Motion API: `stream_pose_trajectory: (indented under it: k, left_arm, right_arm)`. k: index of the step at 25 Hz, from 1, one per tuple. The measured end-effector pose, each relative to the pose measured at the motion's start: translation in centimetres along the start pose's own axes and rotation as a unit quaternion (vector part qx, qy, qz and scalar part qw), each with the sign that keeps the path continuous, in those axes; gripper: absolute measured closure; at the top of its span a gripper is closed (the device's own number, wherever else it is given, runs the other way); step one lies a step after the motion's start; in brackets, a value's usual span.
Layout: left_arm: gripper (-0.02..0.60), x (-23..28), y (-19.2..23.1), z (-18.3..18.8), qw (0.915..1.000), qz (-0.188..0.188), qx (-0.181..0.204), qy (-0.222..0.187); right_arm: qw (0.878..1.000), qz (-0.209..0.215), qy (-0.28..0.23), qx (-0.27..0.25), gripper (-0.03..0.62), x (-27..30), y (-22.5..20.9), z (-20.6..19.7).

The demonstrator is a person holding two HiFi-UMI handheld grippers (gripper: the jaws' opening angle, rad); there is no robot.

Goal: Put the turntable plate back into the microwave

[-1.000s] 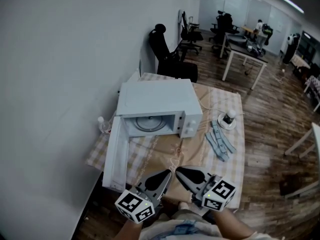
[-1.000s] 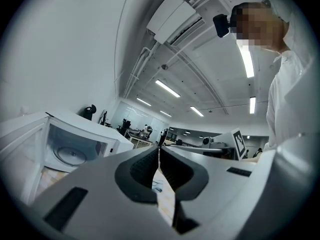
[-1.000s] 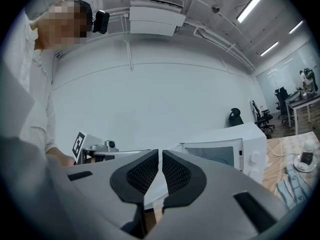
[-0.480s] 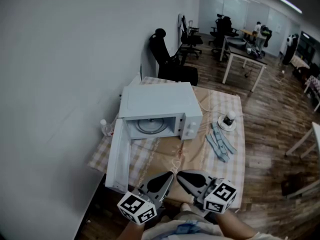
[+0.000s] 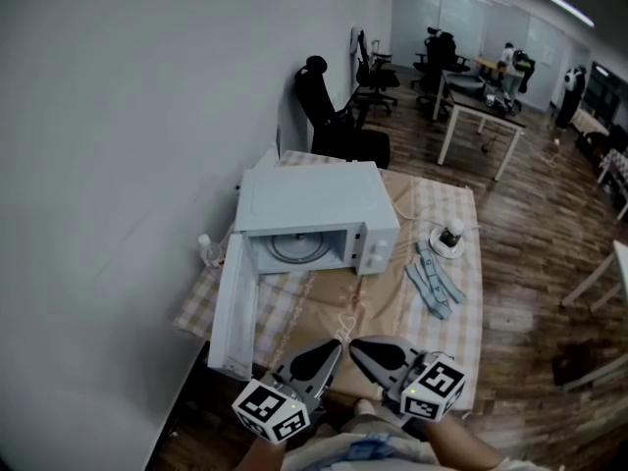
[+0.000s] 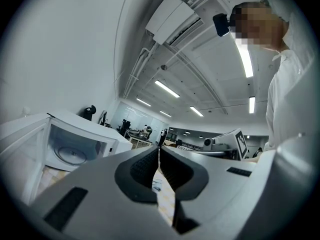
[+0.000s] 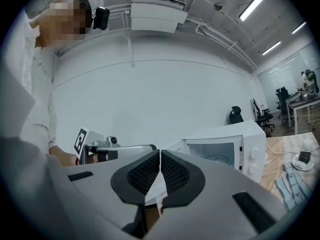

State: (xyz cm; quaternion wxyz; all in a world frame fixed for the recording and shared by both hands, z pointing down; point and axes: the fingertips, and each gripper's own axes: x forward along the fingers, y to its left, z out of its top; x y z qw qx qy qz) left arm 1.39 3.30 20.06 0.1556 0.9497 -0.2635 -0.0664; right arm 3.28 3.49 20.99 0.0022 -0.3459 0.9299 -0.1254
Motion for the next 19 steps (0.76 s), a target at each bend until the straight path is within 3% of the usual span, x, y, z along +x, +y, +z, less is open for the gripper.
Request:
stream_pose_trajectory:
  k: [19]
  left_arm:
    - [0.58,0.9,0.8,-1.0,0.9999,-0.007,-0.012,0.008]
  right_arm:
    - [1.0,-0.003,0.004,0.012,0.56,0.4,-1.1,-0.5]
